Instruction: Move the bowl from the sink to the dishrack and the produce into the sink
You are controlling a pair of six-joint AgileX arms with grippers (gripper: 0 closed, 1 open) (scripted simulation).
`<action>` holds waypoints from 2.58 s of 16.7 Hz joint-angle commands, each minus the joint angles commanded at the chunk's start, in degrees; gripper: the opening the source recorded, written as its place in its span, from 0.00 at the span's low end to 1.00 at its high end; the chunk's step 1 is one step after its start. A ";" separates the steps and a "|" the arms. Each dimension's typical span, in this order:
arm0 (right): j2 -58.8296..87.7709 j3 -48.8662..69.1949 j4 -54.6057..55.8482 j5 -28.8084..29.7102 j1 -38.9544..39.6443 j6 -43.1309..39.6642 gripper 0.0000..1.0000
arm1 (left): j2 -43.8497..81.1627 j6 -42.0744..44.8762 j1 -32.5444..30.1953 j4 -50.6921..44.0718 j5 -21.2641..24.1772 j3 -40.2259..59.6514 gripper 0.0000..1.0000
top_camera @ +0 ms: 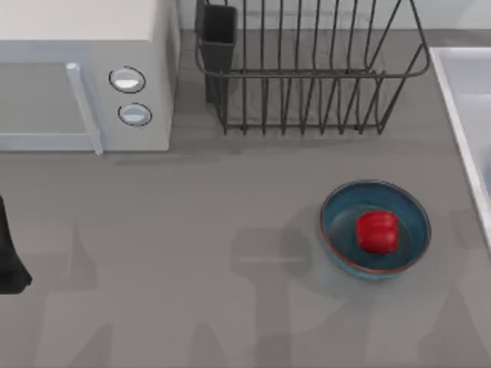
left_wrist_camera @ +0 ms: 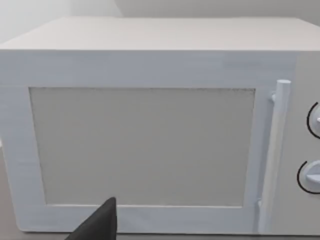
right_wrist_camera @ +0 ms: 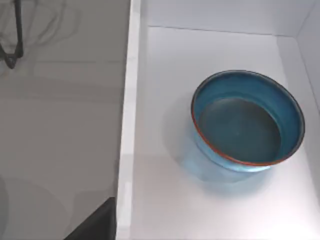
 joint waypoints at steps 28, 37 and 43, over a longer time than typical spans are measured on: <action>103.62 100.74 -48.55 -0.42 -16.37 -13.50 1.00 | 0.00 0.00 0.00 0.00 0.00 0.00 1.00; 109.26 95.09 -36.73 -0.30 -16.00 -13.08 1.00 | 0.00 0.00 0.00 0.00 0.00 0.00 1.00; 111.57 93.26 -33.10 -0.26 -15.94 -13.02 1.00 | 0.00 0.00 0.00 0.00 0.00 0.00 1.00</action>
